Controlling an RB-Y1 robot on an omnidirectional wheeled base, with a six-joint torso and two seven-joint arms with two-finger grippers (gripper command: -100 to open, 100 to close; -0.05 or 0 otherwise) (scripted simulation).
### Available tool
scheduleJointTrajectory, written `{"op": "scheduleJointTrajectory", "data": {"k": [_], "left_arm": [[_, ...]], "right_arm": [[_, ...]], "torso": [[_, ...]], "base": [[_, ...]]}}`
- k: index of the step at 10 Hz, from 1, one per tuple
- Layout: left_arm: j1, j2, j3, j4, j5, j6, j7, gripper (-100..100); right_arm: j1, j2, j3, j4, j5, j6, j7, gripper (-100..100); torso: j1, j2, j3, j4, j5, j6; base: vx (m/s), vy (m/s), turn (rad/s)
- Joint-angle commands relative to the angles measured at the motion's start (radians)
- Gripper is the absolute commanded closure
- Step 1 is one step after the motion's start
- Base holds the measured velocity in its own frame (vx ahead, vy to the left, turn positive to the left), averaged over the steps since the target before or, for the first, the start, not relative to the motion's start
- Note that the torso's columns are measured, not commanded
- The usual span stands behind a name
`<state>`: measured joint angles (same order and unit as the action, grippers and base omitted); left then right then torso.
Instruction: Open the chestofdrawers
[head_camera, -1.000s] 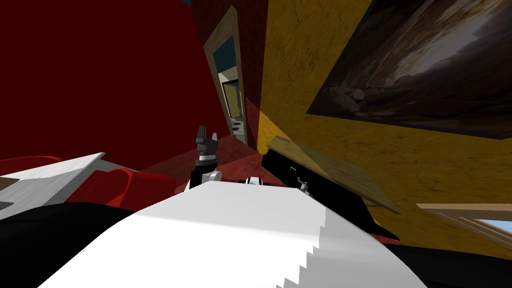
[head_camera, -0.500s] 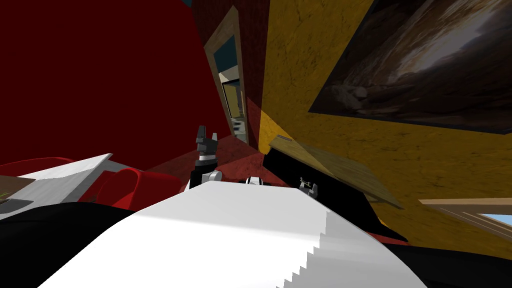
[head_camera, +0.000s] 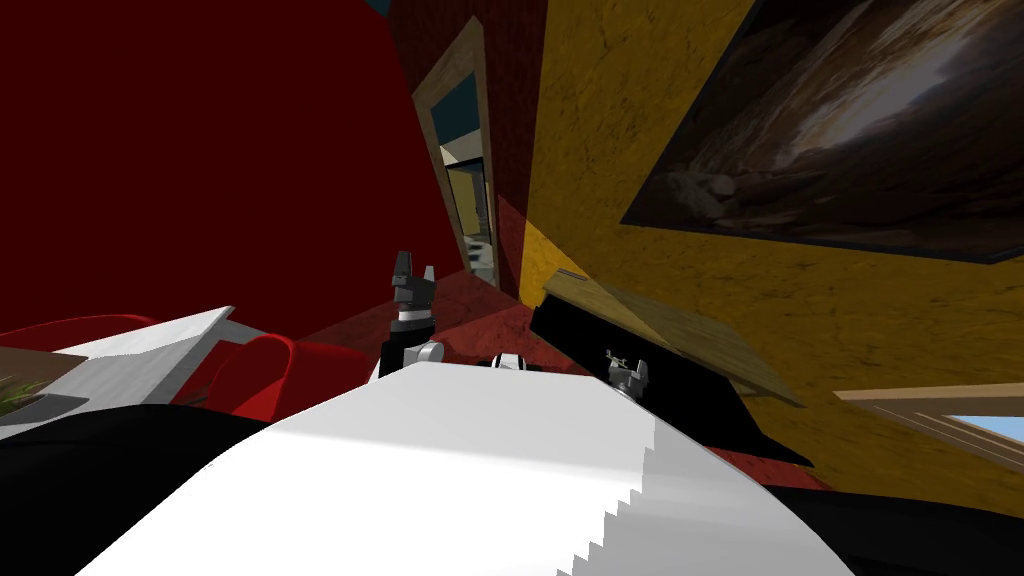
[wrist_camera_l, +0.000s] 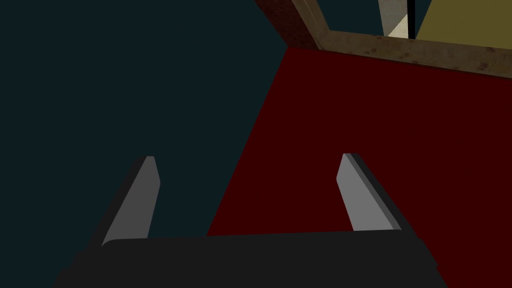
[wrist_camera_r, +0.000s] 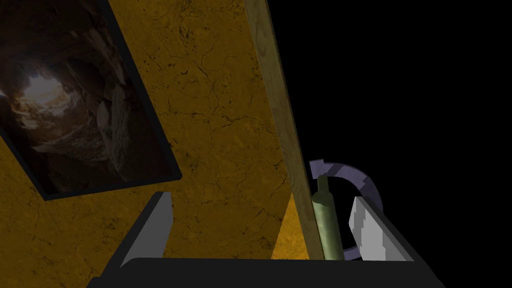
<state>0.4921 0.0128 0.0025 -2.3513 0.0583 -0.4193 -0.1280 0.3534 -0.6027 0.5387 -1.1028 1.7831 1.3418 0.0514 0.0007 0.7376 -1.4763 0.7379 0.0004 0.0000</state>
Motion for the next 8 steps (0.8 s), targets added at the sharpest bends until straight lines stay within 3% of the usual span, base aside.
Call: {"op": "scheduleJointTrajectory", "data": {"k": [1, 2, 3, 8], "left_arm": [[0.000, 0.000, 0.000, 0.000, 0.000, 0.000, 0.000, 0], [0.000, 0.000, 0.000, 0.000, 0.000, 0.000, 0.000, 0], [0.000, 0.000, 0.000, 0.000, 0.000, 0.000, 0.000, 0], [0.000, 0.000, 0.000, 0.000, 0.000, 0.000, 0.000, 0]], "right_arm": [[-0.010, -0.073, -0.029, -0.042, -0.035, -0.063, -0.003, -100], [-0.016, -0.051, -0.020, -0.016, -0.027, -0.048, -0.004, -100], [-0.016, -0.054, -0.022, -0.016, -0.030, -0.056, -0.005, 0], [-0.013, -0.052, -0.020, -0.014, -0.030, -0.058, -0.005, 0]], "torso": [[0.000, 0.000, 0.000, 0.000, 0.000, 0.000], [0.001, 0.001, 0.000, 0.002, 0.002, 0.000], [0.000, 0.001, 0.000, 0.001, 0.002, -0.001], [0.000, 0.001, 0.000, 0.000, 0.000, 0.000]], "base": [[-0.054, 0.121, -0.016], [-0.022, 0.049, -0.014], [-0.005, 0.007, -0.006], [0.000, 0.000, 0.000]]}}
